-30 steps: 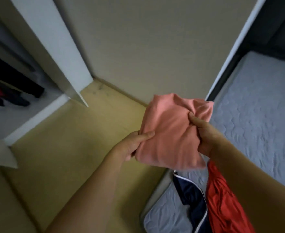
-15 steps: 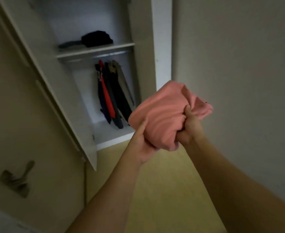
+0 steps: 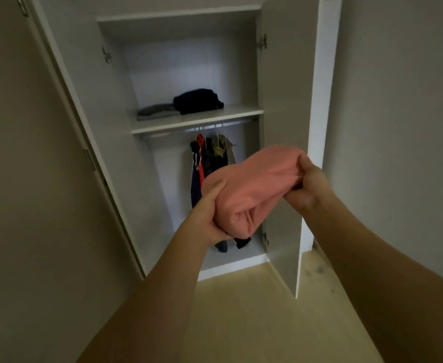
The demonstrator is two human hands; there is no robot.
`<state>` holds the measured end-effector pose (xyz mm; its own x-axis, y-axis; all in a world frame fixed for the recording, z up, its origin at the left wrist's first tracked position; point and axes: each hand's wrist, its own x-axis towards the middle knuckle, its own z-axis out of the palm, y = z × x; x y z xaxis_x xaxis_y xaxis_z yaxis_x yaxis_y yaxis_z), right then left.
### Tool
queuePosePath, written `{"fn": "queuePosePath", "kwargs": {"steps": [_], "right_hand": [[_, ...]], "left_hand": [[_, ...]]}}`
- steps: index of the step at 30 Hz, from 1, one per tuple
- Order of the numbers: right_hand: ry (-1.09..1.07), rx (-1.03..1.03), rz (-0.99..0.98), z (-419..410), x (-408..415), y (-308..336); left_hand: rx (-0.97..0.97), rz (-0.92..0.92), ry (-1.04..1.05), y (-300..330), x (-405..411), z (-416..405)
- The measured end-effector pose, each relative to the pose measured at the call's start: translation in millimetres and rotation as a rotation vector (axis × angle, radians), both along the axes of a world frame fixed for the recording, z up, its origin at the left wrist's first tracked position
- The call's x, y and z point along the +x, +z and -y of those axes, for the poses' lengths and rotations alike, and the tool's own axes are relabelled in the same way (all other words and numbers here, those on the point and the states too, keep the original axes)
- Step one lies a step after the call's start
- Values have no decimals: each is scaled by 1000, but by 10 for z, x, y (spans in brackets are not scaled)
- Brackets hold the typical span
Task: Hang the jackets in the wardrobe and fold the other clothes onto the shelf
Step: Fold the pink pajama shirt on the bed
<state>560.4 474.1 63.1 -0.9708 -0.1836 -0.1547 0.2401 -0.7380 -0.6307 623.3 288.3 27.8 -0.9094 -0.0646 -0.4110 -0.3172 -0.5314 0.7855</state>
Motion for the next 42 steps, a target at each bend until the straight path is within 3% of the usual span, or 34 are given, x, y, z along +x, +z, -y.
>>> {"fn": "queuePosePath", "kwargs": {"steps": [2, 10, 22, 32, 42], "right_hand": [[9, -40, -24, 122, -397, 53], [117, -103, -78, 745, -2170, 392], [307, -111, -168, 2725, -4606, 785], [370, 240, -410, 4594, -6622, 1368], [421, 451, -633, 6306, -8321, 1721]], "left_hand": [[-42, -44, -15, -3, -398, 77], [-233, -206, 261, 554, -2159, 822], [-428, -265, 404, 1350, -4286, 2823], [-538, -226, 492, 1998, -6127, 4755], [-747, -201, 659, 2411, -7761, 6415]]}}
